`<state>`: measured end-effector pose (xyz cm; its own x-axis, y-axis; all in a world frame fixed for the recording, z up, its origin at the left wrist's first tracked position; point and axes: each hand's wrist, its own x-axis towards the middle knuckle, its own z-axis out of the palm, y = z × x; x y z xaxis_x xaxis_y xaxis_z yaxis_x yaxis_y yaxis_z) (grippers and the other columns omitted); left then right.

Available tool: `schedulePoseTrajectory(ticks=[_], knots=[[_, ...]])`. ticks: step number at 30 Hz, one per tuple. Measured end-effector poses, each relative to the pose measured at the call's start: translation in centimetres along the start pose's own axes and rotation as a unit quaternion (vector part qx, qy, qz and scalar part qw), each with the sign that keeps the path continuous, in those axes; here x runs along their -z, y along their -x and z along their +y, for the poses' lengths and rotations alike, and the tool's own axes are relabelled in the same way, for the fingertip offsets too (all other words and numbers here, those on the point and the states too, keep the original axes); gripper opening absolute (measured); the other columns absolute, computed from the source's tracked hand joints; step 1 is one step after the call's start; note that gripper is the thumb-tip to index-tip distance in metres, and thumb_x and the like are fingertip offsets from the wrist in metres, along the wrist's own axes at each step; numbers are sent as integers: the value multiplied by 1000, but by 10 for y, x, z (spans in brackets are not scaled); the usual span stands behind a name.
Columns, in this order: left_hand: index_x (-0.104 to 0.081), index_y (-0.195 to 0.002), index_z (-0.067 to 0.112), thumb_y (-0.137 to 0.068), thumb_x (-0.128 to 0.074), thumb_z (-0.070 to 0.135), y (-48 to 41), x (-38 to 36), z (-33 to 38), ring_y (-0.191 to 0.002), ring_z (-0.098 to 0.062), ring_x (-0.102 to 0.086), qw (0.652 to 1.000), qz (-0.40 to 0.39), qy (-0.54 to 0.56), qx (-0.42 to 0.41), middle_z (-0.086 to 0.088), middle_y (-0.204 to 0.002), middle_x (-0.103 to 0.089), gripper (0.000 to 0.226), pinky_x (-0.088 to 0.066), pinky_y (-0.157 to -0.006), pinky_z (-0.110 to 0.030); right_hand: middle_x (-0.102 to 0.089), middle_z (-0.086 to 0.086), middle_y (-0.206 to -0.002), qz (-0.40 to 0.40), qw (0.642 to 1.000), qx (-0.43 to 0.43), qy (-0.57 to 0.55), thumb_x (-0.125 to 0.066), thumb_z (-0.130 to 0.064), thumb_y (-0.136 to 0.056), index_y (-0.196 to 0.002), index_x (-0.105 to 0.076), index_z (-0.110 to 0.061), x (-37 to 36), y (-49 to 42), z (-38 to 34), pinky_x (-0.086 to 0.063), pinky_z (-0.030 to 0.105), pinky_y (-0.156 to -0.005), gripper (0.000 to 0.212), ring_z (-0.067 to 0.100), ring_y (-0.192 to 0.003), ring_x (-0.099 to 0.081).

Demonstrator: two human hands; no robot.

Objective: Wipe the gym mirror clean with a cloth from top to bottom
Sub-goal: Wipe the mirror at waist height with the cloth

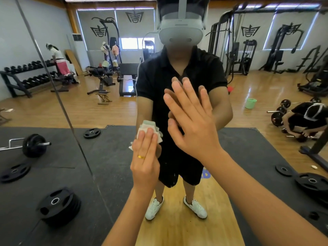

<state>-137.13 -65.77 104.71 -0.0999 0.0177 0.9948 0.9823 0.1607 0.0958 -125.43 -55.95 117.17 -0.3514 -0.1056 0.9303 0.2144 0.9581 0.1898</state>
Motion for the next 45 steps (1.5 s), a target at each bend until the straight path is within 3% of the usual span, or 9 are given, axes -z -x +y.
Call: schedulePoseTrajectory(ticks=[9,12,16,22,30,33,38,42,45], knots=[[-52,-138,-10,-95,-58,-18,3,-2,19,-150,-29,-37,997,-3,31,74,-23,-145,-52,44,-42,-117,-47,-35,13,-164,-91,993,5,71,-57,-12,-96,-153,-44,-11,84,114,85,-15,57,-126,59,30,-156,-26],[-50,-138,-13,-97,-55,-16,2,-9,31,-150,-32,-35,995,4,27,97,-25,-148,-48,41,-41,-118,-46,-35,11,-164,-115,986,52,110,-55,-18,-99,-156,-41,-15,97,128,124,-13,54,-127,59,28,-155,-28],[-45,-142,-11,-101,-52,-11,0,-20,57,-151,-34,-33,992,11,33,118,-24,-150,-45,41,-36,-121,-41,-43,12,-160,-67,984,97,135,-61,-24,-95,-155,-44,-14,78,135,143,-14,52,-128,63,28,-152,-35],[-51,-140,-3,-103,-54,-8,-4,-25,60,-143,-35,-45,996,-78,12,-51,-20,-144,-53,37,-48,-109,-56,-49,10,-156,-24,985,107,131,-62,-24,-93,-148,-55,-13,73,138,144,-23,53,-124,57,28,-147,-44],[-52,-139,-12,-104,-44,-10,-11,-47,93,-145,-41,-40,977,90,0,193,-20,-150,-46,36,-34,-121,-35,-44,9,-159,-32,987,101,119,-59,-24,-95,-150,-53,-13,76,138,143,-21,52,-126,56,26,-150,-39],[-52,-140,-11,-108,-43,0,4,-66,137,-149,-32,-37,984,49,23,172,-21,-151,-46,35,-39,-119,-47,-44,8,-160,-30,988,102,115,-58,-24,-96,-151,-52,-14,76,139,143,-24,53,-125,56,26,-150,-38],[-51,-140,-7,-102,-50,-13,14,-59,137,-148,-32,-40,997,-45,9,59,-23,-146,-52,39,-45,-113,-53,-44,7,-160,-27,989,100,102,-57,-24,-97,-152,-50,-14,78,139,143,-21,50,-126,56,25,-150,-39],[-54,-138,-11,-105,-47,-8,-8,-48,113,-145,-38,-41,985,38,-4,166,-19,-148,-49,34,-35,-121,-35,-42,7,-160,-25,989,101,103,-57,-25,-97,-152,-50,-14,79,140,144,-23,51,-125,56,26,-150,-40],[-50,-142,-12,-105,-44,-7,-16,-56,125,-148,-39,-37,977,68,8,202,-18,-152,-45,37,-32,-122,-33,-42,7,-160,-23,990,100,102,-58,-25,-97,-152,-50,-14,78,140,143,-24,51,-125,57,26,-150,-39]])
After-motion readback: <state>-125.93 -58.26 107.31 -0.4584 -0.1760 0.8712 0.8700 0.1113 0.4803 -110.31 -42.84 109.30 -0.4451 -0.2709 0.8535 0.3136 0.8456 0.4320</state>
